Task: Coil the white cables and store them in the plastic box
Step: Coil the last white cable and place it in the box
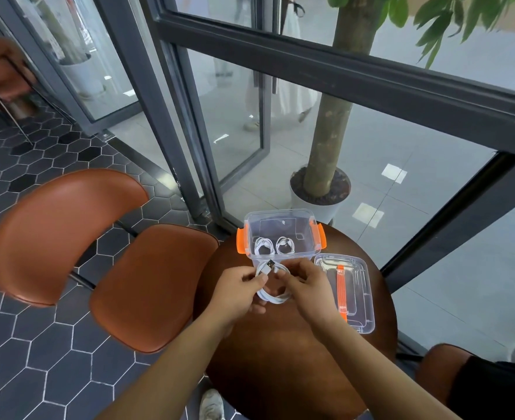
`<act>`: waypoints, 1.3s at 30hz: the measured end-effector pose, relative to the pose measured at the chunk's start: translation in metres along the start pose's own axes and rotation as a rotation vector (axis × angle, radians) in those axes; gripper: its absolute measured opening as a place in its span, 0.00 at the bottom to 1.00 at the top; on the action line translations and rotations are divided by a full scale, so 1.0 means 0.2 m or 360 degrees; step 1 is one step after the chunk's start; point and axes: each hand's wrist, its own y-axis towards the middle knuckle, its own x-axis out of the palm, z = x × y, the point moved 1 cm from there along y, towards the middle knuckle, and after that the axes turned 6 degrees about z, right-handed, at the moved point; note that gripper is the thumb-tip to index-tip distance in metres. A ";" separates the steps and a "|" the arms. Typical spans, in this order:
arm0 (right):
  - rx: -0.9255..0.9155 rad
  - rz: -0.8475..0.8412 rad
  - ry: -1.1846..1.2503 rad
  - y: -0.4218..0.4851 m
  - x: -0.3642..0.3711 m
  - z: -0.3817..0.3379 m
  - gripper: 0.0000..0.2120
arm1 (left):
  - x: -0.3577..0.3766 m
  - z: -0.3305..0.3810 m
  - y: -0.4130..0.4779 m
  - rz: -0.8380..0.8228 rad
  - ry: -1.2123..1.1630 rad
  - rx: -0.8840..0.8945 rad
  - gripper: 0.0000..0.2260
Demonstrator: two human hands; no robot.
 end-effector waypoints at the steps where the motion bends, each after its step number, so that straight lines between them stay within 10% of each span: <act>1: -0.0009 -0.0008 -0.0021 0.00 0.00 0.01 0.06 | 0.00 0.00 0.00 -0.0004 -0.0001 0.0002 0.08; 39: 0.0149 -0.0153 -0.0058 0.17 -0.30 0.12 0.03 | 0.26 0.02 0.07 0.0102 0.0142 -0.0042 0.08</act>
